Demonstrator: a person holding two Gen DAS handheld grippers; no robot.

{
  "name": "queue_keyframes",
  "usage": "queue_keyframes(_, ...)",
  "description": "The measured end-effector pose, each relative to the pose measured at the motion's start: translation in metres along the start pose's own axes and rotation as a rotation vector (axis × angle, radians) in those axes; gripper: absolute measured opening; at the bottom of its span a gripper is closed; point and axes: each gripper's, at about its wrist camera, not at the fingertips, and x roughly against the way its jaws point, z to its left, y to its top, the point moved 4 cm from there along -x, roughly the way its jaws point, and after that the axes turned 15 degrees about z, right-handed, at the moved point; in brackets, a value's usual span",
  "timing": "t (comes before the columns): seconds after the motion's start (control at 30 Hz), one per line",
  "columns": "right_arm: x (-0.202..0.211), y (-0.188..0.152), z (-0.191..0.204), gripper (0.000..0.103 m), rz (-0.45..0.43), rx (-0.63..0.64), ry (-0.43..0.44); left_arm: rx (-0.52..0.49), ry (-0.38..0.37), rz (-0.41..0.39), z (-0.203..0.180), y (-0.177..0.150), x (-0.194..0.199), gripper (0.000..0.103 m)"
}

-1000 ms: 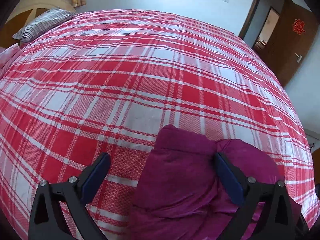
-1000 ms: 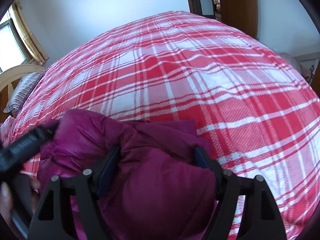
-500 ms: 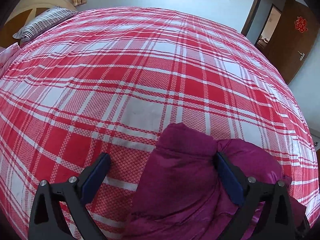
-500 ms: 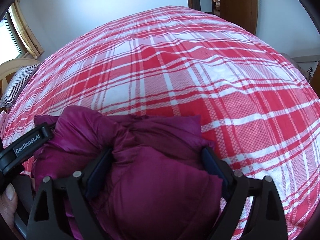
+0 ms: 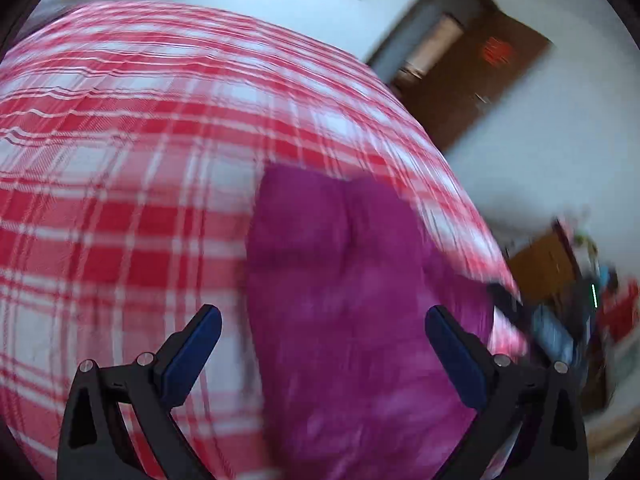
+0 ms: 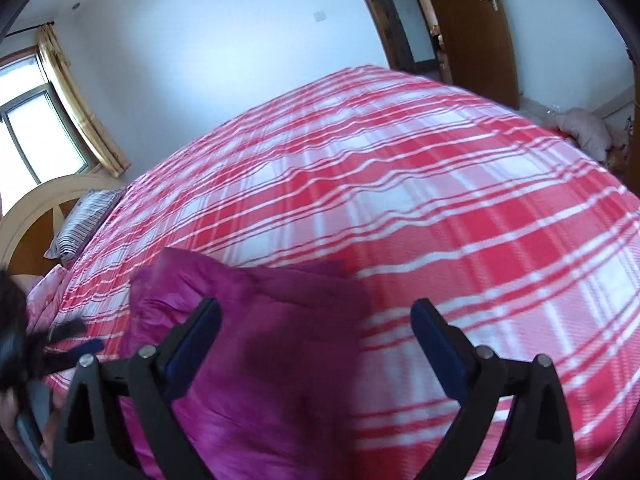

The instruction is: Fold large clothes

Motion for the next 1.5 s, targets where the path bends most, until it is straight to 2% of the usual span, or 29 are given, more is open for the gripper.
queue_keyframes(0.07,-0.013,-0.004,-0.010,0.096,0.068,-0.020,0.069,-0.024,0.001,0.037,0.001,-0.020,-0.015,0.102)
queue_keyframes(0.1,-0.020,-0.005,-0.012,0.092,0.095,-0.024,0.101,-0.028,-0.012,0.034,0.001,-0.029,-0.022,0.102)
queue_keyframes(0.13,-0.026,-0.008,-0.011,0.090,0.116,-0.013,0.136,-0.035,-0.017,0.009,-0.001,-0.033,-0.025,0.102)
queue_keyframes(0.2,-0.036,-0.012,-0.009,0.088,0.131,0.021,0.136,-0.075,0.017,-0.048,-0.008,-0.037,-0.025,0.102)
queue_keyframes(0.27,-0.040,-0.013,-0.006,0.083,0.119,0.045,0.159,-0.093,0.034,-0.047,-0.011,-0.035,-0.029,0.102)
queue_keyframes(0.33,-0.045,-0.011,-0.005,0.066,0.140,0.061,0.214,-0.118,0.061,-0.041,-0.015,-0.034,-0.031,0.102)
queue_keyframes(0.47,-0.057,-0.008,-0.003,0.057,0.189,0.073,0.211,-0.161,0.123,-0.045,-0.022,-0.031,-0.039,0.102)
queue_keyframes(0.63,-0.060,-0.009,-0.005,0.051,0.210,0.066,0.225,-0.182,0.152,-0.054,-0.026,-0.038,-0.040,0.101)
queue_keyframes(0.67,-0.059,-0.009,-0.005,0.048,0.209,0.067,0.230,-0.198,0.149,-0.057,-0.029,-0.040,-0.038,0.097)
queue_keyframes(0.7,-0.058,-0.010,-0.005,0.040,0.208,0.067,0.244,-0.214,0.143,-0.060,-0.031,-0.043,-0.037,0.088)
queue_keyframes(0.73,-0.056,-0.012,-0.003,0.033,0.203,0.072,0.268,-0.232,0.147,-0.068,-0.035,-0.046,-0.033,0.083)
queue_keyframes(0.77,-0.054,-0.013,-0.001,0.031,0.195,0.080,0.265,-0.251,0.163,-0.078,-0.039,-0.048,-0.031,0.081)
queue_keyframes(0.83,-0.051,-0.015,0.004,0.027,0.179,0.089,0.257,-0.294,0.197,-0.099,-0.048,-0.052,-0.027,0.069)
queue_keyframes(0.87,-0.049,-0.016,0.004,0.027,0.172,0.088,0.259,-0.309,0.211,-0.108,-0.051,-0.054,-0.024,0.066)
queue_keyframes(0.93,-0.044,-0.018,0.006,0.025,0.154,0.084,0.261,-0.314,0.221,-0.117,-0.054,-0.055,-0.018,0.054)
queue_keyframes(1.03,-0.035,-0.021,0.012,0.023,0.127,0.083,0.278,-0.319,0.222,-0.126,-0.053,-0.056,-0.007,0.044)
queue_keyframes(1.27,-0.020,-0.022,0.033,0.022,0.090,0.077,0.331,-0.291,0.220,-0.150,-0.049,-0.052,0.021,0.037)
queue_keyframes(1.5,-0.010,-0.011,0.081,0.021,0.070,0.127,0.400,-0.257,0.267,-0.244,-0.036,-0.057,0.076,0.034)
